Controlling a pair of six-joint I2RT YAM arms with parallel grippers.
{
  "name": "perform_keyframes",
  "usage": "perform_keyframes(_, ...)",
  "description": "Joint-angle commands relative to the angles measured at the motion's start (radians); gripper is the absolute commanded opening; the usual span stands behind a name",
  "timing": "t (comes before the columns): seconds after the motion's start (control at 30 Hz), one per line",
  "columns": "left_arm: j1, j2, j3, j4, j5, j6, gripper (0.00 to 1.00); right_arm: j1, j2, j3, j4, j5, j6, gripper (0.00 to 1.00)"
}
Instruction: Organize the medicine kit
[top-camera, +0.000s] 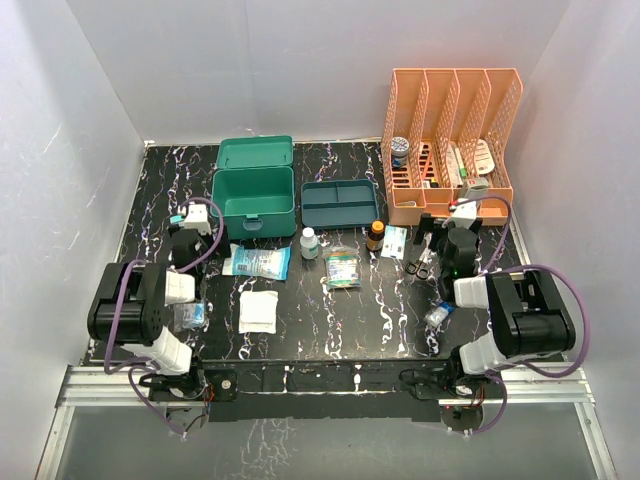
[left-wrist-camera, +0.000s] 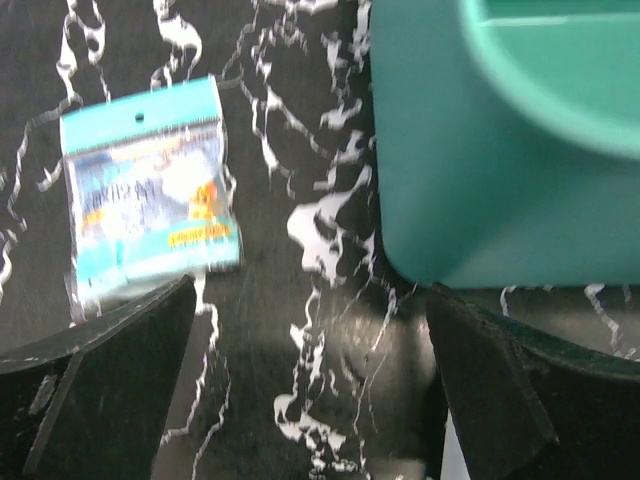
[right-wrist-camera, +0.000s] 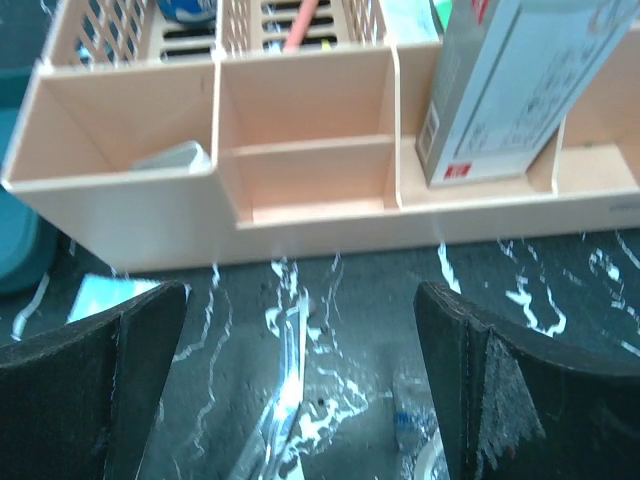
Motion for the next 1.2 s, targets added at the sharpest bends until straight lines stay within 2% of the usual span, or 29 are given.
perform_keyframes(0.0,0.006,-0.122,0.11,-0.27,0.03,0.039,0.99,-0.003,-0.1,0.094,-0.184,0.001,0.038,0.98)
perform_keyframes(0.2,0.005,-0.327,0.16,-0.53,0.142,0.069,0.99,-0.002,-0.226,0.157,-0.411,-0.024,0.069,0.98)
perform_keyframes(0.43,0.001,-0.484,0.219,-0.812,0.133,0.05,0.99,-0.002,-0.339,0.187,-0.556,-0.01,0.064,0.98)
perform_keyframes(0.63,-0.017,-0.598,0.24,-0.963,0.314,0.053,0.98,-0.002,-0.385,0.187,-0.625,0.008,0.075,0.98)
perform_keyframes(0.8,-0.082,-0.629,0.28,-1.031,0.405,0.044,0.93,-0.002,-0.41,0.222,-0.67,0.011,0.078,0.98)
perform_keyframes(0.93,-0.19,-0.614,0.284,-1.036,0.437,0.057,0.92,-0.002,-0.424,0.271,-0.716,0.029,0.077,0.98)
perform_keyframes(1.03,-0.285,-0.587,0.276,-1.001,0.455,0.072,0.93,-0.002,-0.445,0.288,-0.724,0.055,0.07,0.98)
perform_keyframes(1.17,-0.375,-0.524,0.253,-0.874,0.487,0.088,0.94,-0.002,-0.482,0.293,-0.735,0.067,0.073,0.98)
